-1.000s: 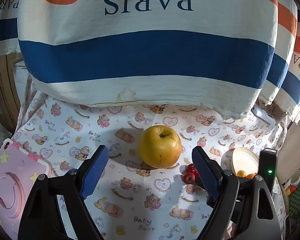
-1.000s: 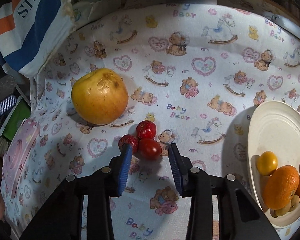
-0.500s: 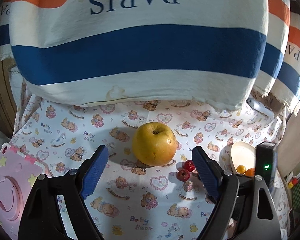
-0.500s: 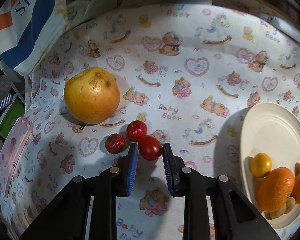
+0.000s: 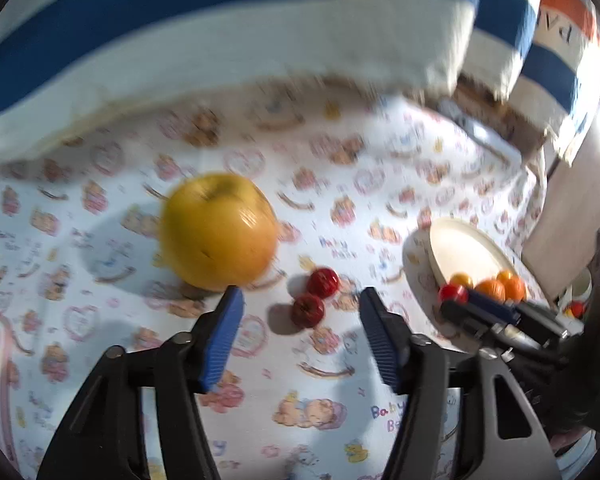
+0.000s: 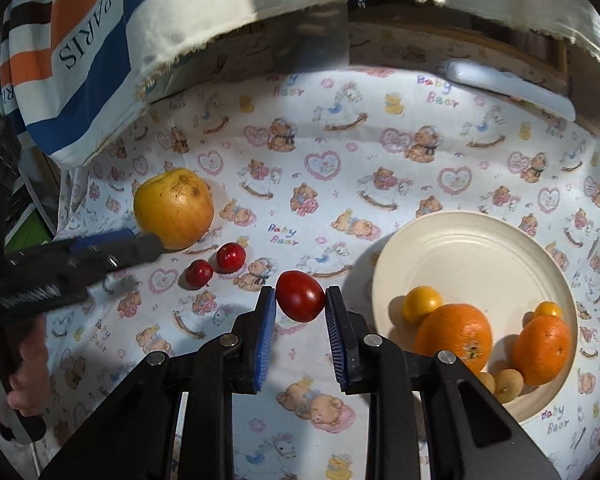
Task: Organize fruits
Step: 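Grasp a red cherry tomato with the right tool while the left tool grasps another, then lift and carry the held tomatoes toward the cream plate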
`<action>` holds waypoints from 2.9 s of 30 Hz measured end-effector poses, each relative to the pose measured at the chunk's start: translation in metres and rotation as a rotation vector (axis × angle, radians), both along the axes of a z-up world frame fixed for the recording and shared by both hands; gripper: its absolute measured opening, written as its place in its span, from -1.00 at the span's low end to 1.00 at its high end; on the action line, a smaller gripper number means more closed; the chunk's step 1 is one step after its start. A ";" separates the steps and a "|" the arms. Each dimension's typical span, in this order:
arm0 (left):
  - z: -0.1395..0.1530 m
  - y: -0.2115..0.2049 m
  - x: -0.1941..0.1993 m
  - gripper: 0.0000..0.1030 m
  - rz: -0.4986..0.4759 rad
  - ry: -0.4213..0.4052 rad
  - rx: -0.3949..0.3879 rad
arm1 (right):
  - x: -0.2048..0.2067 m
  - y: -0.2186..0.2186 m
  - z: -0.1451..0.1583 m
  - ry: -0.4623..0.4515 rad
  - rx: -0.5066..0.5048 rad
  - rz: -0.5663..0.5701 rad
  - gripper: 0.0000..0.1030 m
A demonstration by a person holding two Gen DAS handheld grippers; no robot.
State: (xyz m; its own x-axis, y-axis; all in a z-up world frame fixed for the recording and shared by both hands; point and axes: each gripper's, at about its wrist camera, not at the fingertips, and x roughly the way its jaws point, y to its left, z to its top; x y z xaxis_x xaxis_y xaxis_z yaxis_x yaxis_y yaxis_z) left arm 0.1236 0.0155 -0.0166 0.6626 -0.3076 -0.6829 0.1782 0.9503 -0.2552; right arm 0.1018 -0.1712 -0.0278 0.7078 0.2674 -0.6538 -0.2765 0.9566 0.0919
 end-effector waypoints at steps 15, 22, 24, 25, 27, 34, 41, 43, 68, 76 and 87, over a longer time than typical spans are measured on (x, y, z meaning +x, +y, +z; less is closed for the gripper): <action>-0.033 -0.020 0.024 -0.46 -0.007 0.077 0.048 | -0.010 -0.012 0.018 -0.047 0.037 -0.020 -0.49; -0.036 -0.020 0.023 -0.53 -0.005 0.068 0.057 | -0.010 -0.015 0.018 -0.044 0.041 -0.026 -0.48; -0.033 -0.019 0.020 -0.53 -0.003 0.059 0.053 | -0.010 -0.016 0.019 -0.047 0.040 -0.026 -0.48; -0.031 -0.018 0.019 -0.53 -0.001 0.053 0.052 | -0.010 -0.017 0.020 -0.049 0.041 -0.025 -0.48; -0.024 -0.015 0.012 -0.53 0.020 0.017 0.049 | -0.011 -0.018 0.021 -0.053 0.043 -0.026 -0.49; 0.009 -0.002 -0.012 -0.53 0.080 -0.110 0.063 | -0.014 -0.025 0.027 -0.067 0.069 -0.033 -0.49; 0.056 0.010 -0.047 -0.53 0.122 -0.277 0.065 | -0.024 -0.028 0.038 -0.103 0.092 -0.030 -0.49; 0.063 0.008 -0.054 -0.53 0.119 -0.301 0.062 | -0.028 -0.028 0.043 -0.120 0.095 -0.029 -0.49; 0.102 -0.099 -0.085 -0.53 -0.108 -0.407 0.091 | -0.062 -0.105 0.098 -0.354 0.046 -0.136 -0.49; 0.096 -0.165 -0.037 -0.53 -0.196 -0.317 0.096 | -0.035 -0.149 0.076 -0.336 0.062 -0.241 -0.49; 0.019 -0.186 0.040 -0.53 -0.207 -0.120 0.158 | 0.005 -0.177 0.032 -0.144 0.076 -0.275 -0.49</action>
